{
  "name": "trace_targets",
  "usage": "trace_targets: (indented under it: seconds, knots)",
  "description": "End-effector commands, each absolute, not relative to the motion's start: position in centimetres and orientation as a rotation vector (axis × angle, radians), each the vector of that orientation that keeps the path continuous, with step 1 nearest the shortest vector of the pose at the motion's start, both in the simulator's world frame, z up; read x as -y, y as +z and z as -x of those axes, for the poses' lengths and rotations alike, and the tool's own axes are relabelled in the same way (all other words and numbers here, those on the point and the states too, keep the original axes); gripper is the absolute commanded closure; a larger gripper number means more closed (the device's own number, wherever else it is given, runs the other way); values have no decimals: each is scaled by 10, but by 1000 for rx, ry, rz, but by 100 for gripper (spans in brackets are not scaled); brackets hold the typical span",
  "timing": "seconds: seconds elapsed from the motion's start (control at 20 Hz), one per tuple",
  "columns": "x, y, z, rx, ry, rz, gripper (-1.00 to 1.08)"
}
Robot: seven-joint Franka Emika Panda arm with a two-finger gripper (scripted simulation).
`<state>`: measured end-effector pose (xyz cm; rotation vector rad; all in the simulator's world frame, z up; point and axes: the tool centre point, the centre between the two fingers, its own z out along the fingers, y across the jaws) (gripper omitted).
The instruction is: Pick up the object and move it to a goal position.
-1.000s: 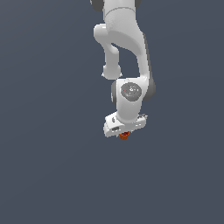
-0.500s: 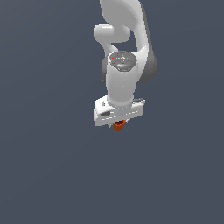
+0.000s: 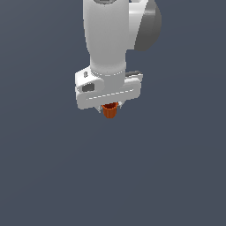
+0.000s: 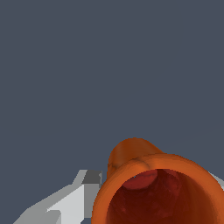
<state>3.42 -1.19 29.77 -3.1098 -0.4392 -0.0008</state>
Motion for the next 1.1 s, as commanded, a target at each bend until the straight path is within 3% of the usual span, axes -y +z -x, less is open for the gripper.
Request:
trace_targets:
  seconds: [0.0,0.5,1.05]
  knots:
    - [21,326,-36,440,0,3110,108]
    - [46,397,-43,439,0,3110,108]
    - [53,418,-46,439,0,3111,108]
